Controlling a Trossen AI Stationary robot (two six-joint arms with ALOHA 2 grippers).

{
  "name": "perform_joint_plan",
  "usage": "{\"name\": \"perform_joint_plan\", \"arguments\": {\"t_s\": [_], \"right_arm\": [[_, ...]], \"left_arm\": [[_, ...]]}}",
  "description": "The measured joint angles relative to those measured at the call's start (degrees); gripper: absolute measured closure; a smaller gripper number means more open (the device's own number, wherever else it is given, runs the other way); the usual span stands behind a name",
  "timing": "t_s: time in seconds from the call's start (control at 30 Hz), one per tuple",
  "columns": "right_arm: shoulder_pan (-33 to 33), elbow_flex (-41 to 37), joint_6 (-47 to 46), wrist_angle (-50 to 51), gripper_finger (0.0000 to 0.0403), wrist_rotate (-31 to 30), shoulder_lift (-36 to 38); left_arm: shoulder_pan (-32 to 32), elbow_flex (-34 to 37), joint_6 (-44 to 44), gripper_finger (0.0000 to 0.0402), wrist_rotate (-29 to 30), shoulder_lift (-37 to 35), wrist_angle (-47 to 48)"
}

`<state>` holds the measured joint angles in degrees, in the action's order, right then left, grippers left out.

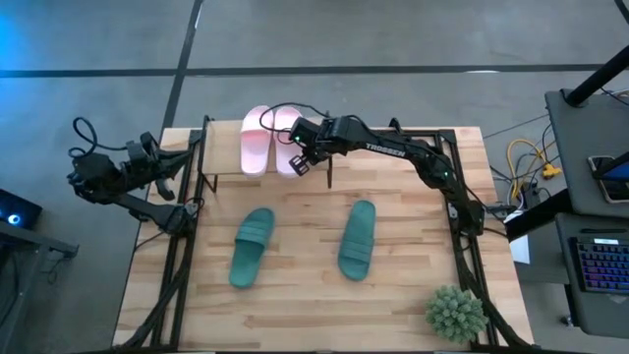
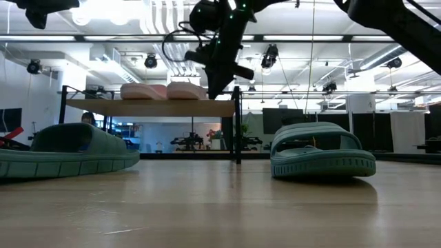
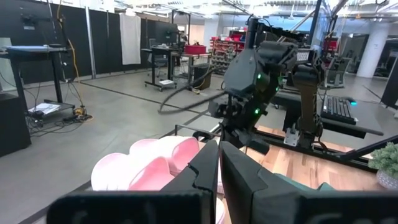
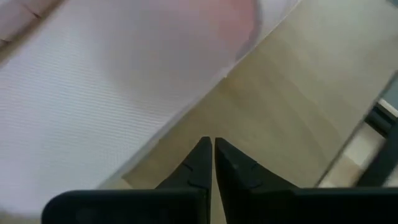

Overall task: Pick and place slides into the shelf
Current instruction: Put the pink slide on the shelf, then put the right green slide under the shelf

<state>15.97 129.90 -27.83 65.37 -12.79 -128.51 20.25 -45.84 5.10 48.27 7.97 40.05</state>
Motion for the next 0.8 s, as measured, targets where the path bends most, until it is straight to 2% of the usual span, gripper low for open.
{"name": "perform_joint_plan", "arguments": {"t_s": [0.27,0.43,0.63,0.8], "right_arm": [[-0.1,-2.6,1.9,-7.2,0.039,1.6,-0.1],[0.0,-2.3,2.3,-8.1,0.039,0.8,-0.1],[-0.1,-1.7,3.3,-5.0,0.039,-1.6,0.4],[-0.7,0.6,3.9,1.8,0.039,-2.3,2.0]], "left_arm": [[0.0,0.0,0.0,0.0398,0.0,0.0,0.0],[0.0,0.1,0.0,0.0398,0.0,0.0,0.0],[0.0,0.1,0.1,0.0398,0.0,0.0,0.0],[0.0,0.1,0.2,0.0398,0.0,0.0,0.0]]}}
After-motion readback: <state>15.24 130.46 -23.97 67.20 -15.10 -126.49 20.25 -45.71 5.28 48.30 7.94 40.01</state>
